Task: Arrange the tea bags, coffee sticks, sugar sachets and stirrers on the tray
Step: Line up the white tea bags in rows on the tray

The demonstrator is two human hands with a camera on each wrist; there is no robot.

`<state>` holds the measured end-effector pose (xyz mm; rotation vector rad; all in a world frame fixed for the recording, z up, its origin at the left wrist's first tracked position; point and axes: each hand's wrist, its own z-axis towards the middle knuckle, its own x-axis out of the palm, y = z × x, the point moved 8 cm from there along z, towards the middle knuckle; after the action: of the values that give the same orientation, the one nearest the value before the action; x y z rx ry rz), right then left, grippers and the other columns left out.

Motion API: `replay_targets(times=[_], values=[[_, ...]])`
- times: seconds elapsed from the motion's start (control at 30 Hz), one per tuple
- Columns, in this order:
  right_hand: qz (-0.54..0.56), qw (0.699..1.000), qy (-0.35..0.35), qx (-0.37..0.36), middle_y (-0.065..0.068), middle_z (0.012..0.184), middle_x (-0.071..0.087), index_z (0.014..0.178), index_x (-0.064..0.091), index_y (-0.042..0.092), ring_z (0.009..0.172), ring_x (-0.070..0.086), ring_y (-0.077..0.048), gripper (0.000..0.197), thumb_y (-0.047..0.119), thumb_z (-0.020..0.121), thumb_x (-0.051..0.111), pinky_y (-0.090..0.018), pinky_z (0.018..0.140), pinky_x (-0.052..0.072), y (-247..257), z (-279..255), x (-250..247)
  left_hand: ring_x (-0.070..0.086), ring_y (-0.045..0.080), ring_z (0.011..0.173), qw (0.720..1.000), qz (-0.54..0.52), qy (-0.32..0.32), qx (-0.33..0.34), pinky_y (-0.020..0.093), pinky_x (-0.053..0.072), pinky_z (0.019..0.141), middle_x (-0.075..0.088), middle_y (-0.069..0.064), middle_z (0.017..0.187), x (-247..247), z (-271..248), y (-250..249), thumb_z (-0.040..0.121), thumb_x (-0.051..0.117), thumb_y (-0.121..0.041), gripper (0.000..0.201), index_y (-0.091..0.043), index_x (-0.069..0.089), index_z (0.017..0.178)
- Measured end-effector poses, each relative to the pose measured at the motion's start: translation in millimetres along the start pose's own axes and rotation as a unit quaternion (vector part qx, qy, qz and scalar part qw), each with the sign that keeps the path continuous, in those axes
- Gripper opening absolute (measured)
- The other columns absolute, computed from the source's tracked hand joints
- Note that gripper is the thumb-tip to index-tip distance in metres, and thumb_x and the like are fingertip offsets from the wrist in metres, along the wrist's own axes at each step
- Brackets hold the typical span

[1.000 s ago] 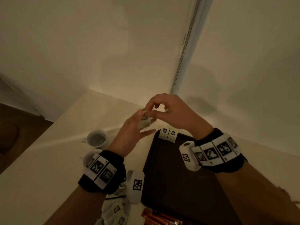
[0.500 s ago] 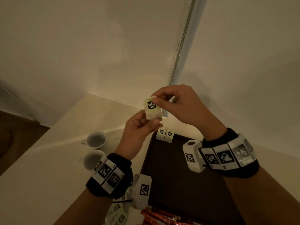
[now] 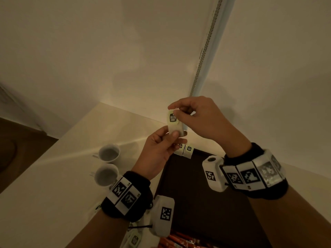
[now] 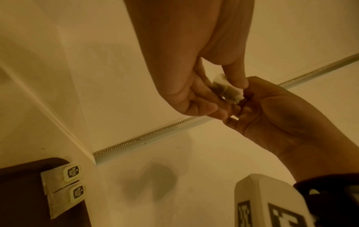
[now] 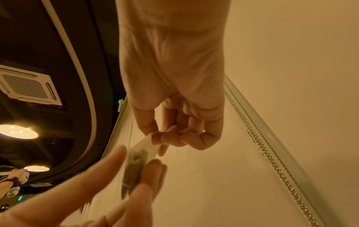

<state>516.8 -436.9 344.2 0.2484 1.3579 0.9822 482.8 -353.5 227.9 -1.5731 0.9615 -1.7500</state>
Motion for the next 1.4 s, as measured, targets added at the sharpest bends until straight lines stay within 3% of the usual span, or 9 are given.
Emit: replay_targets(times=[0.17,0.4,0.53,0.73,0.87,1.03,1.17,1.3,1.4], values=[[-0.005,1.0,0.005,0.0,0.015,0.074,0.061,0.101,0.072,0.022,0.068,0.057,0.008,0.017,0.018,0.087,0.064,-0.001,0.064,0.04,-11,0,0,0.068,0.01,0.075,1.0,-0.002,-0.016,-0.004,0.017,0.05,0.065,0.074,0.001,0.085,-4,1,4,0.079,0.058,-0.019,0.018,-0.018,0.075,0.081],[0.029,0.999,0.004,0.021,0.013,0.079,0.066,0.087,0.069,0.025,0.073,0.058,0.002,0.006,0.02,0.085,0.066,-0.006,0.066,0.043,-43,-10,-2,0.068,0.019,0.095,0.995,0.079,-0.052,-0.02,0.023,0.053,0.073,0.072,0.003,0.106,-20,0,10,0.077,0.062,-0.025,0.039,-0.017,0.06,0.115],[0.016,0.993,0.043,0.107,0.013,0.081,0.064,0.088,0.068,0.023,0.072,0.057,0.006,0.007,0.017,0.086,0.065,-0.004,0.061,0.042,-111,-26,15,0.067,0.023,0.099,0.981,0.179,-0.07,-0.033,0.03,0.05,0.078,0.071,0.002,0.11,-54,-17,9,0.079,0.06,-0.028,0.03,-0.017,0.064,0.107],[0.0,0.948,0.136,0.288,-0.008,0.109,0.065,0.1,0.065,0.012,0.087,0.062,-0.019,0.012,0.014,0.089,0.062,-0.025,0.067,0.054,-238,-67,75,0.066,0.02,0.077,0.962,0.25,-0.105,-0.041,0.022,0.053,0.067,0.072,0.01,0.09,-103,-60,11,0.089,0.055,-0.008,0.015,-0.004,0.065,0.099],[0.021,0.933,0.142,0.331,-0.011,0.109,0.066,0.103,0.064,0.006,0.088,0.059,-0.014,0.015,0.011,0.088,0.063,-0.017,0.062,0.047,-279,-78,95,0.067,0.02,0.068,0.957,0.249,-0.136,-0.068,0.022,0.054,0.061,0.072,0.013,0.084,-134,-95,16,0.06,0.081,-0.054,0.055,-0.01,0.073,0.09],[0.0,0.927,0.073,0.368,-0.01,0.1,0.067,0.088,0.062,0.012,0.087,0.062,-0.02,0.007,0.011,0.084,0.068,-0.032,0.077,0.054,-316,-70,90,0.065,0.02,0.062,0.93,0.275,-0.199,-0.14,0.019,0.052,0.053,0.069,0.024,0.084,-183,-138,29,0.09,0.048,0.008,0.019,0.006,0.065,0.097],[-0.026,0.931,0.01,0.363,-0.011,0.093,0.067,0.086,0.064,0.01,0.072,0.059,-0.018,0.004,0.008,0.083,0.067,-0.022,0.064,0.048,-326,-59,80,0.063,0.033,0.072,0.902,0.298,-0.247,-0.192,0.018,0.052,0.05,0.072,0.016,0.079,-216,-166,30,0.093,0.047,0.006,0.019,0.002,0.065,0.094],[-0.032,0.933,0.002,0.36,-0.011,0.098,0.068,0.089,0.068,0.005,0.09,0.061,-0.021,0.007,0.007,0.082,0.068,-0.038,0.083,0.054,-333,-51,82,0.061,0.038,0.077,0.882,0.31,-0.286,-0.209,0.023,0.055,0.05,0.069,0.02,0.08,-233,-185,27,0.093,0.046,0.005,0.018,0.005,0.063,0.095],[-0.048,0.934,0.003,0.355,-0.01,0.1,0.067,0.09,0.068,0.004,0.095,0.061,-0.021,0.008,0.007,0.083,0.067,-0.027,0.081,0.048,-337,-44,84,0.062,0.035,0.07,0.87,0.307,-0.314,-0.223,0.023,0.054,0.049,0.065,0.025,0.089,-242,-197,30,0.095,0.043,0.004,0.018,0.004,0.062,0.095]])
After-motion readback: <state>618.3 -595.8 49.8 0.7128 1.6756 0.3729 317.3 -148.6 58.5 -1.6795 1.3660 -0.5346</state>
